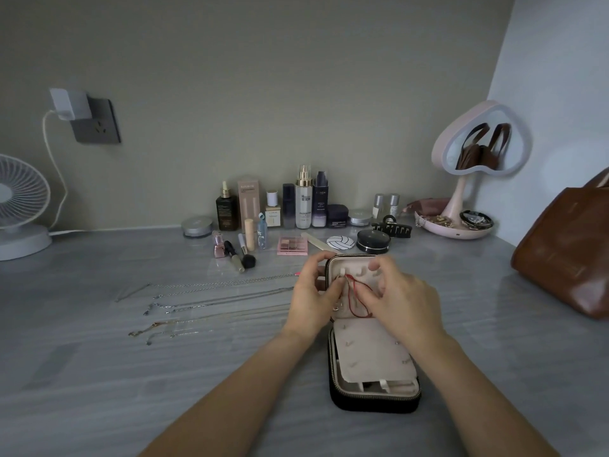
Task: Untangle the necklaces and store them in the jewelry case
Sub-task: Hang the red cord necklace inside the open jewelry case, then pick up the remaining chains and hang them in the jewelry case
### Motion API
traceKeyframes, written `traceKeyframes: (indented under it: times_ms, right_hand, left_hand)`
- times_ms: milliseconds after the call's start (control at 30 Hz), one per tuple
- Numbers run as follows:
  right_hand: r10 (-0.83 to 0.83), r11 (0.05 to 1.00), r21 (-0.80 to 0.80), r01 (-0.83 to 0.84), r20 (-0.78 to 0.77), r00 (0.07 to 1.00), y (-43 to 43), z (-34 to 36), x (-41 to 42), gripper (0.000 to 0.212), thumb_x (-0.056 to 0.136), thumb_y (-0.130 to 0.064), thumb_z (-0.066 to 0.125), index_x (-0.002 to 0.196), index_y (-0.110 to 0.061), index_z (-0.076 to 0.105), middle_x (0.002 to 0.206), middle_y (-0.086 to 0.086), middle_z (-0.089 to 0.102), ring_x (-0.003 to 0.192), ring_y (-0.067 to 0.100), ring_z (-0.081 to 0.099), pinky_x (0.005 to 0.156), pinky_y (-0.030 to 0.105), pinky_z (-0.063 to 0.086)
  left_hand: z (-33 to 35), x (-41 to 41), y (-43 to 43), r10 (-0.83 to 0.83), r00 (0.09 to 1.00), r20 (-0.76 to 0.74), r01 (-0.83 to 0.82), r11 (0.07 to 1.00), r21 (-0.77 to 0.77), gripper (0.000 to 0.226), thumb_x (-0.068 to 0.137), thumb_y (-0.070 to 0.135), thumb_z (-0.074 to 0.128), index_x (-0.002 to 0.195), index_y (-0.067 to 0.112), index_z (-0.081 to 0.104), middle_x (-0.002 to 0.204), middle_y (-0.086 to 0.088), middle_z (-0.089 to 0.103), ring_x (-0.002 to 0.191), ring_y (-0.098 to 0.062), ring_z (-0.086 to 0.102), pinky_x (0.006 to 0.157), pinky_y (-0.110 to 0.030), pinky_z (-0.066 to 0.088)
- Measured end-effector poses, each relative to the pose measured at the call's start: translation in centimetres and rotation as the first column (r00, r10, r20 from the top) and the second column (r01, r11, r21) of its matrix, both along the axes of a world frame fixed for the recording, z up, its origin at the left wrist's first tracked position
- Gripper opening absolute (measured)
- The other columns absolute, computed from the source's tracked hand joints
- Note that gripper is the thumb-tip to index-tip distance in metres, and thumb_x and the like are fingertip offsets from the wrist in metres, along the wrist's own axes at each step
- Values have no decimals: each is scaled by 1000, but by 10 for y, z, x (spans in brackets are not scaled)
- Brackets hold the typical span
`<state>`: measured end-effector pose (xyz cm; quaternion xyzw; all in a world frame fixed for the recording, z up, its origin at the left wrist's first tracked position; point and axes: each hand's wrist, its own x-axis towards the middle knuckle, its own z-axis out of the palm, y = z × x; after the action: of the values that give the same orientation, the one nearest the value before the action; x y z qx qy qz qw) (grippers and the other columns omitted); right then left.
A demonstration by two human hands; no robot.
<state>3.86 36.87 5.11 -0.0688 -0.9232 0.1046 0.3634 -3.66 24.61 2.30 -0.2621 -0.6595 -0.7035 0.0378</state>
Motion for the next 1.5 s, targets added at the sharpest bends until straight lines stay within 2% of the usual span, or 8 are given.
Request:
traceKeyframes:
  times_ms: [167, 333, 600, 1000, 1167, 1267, 1400, 1500]
  right_hand:
    - [-3, 1000, 25, 8, -200, 980, 10, -6, -5, 51, 68, -41, 72, 110, -17, 54, 100, 7, 57, 89, 27, 60, 64, 33, 50]
    - [85, 934, -349, -75, 13, 996, 14, -15, -10, 72, 71, -44, 72, 132, -30, 38, 125, 2, 45, 113, 20, 50, 84, 36, 47]
    - [240, 852, -473, -225, -28, 970, 22, -16, -13, 52, 83, -23, 59, 131, -30, 40, 130, 1, 52, 117, 18, 51, 97, 39, 43]
    - [234, 866, -450, -217, -19, 972, 17, -14, -9, 45, 93, -35, 43, 136, -28, 36, 137, 4, 47, 125, 22, 46, 101, 37, 36]
    - [216, 866, -462, -193, -3, 976, 16, -9, -8, 50, 92, -33, 46, 139, -20, 34, 140, 9, 45, 127, 25, 44, 102, 36, 34]
    - [192, 873, -455, -174, -5, 981, 15, -8, -9, 50, 91, -31, 49, 137, -15, 36, 137, 12, 47, 126, 26, 44, 100, 35, 34]
    - [124, 885, -452, -114, -8, 992, 21, -11, -11, 51, 90, -33, 49, 137, -16, 36, 133, 15, 46, 118, 30, 50, 98, 41, 39]
    - [80, 876, -471, -102, -66, 995, 24, -9, -11, 53, 89, -37, 51, 135, -13, 39, 123, 18, 48, 105, 30, 55, 93, 43, 45]
  left_hand:
    - [1, -2, 4, -5, 1000, 29, 6, 1000, -13, 41, 86, 3, 60, 102, 40, 51, 89, -9, 59, 69, -18, 54, 63, -33, 53]
    - [3, -3, 2, -25, 999, 30, 27, 998, -51, 40, 85, 3, 60, 104, 36, 49, 92, -8, 59, 74, -15, 56, 67, -27, 54]
    - [18, -3, -6, -19, 998, 55, 30, 976, -215, 39, 84, 18, 66, 115, 32, 47, 105, -7, 58, 82, -15, 61, 59, -16, 52]
    - [33, 9, -21, 64, 996, 54, -32, 888, -459, 77, 76, 36, 72, 139, 26, 28, 109, 10, 50, 96, -10, 54, 69, -22, 49]
    - [45, -5, -80, 142, 990, -11, -130, 874, -468, 39, 85, 28, 64, 120, 17, 53, 99, 2, 60, 83, -14, 59, 71, -29, 52]
    - [35, -10, -109, 132, 987, -88, -158, 751, -641, 19, 85, 26, 64, 102, 20, 61, 93, 6, 59, 88, -12, 57, 74, -21, 48]
    - [6, -7, -123, 111, 948, -298, -317, 382, -868, 30, 82, 43, 62, 107, 27, 61, 118, 1, 51, 116, -18, 43, 99, -34, 36]
    - [5, -9, -132, 146, 919, -367, -395, 344, -852, 40, 82, 50, 58, 116, 29, 56, 124, 1, 47, 122, -19, 39, 102, -35, 31]
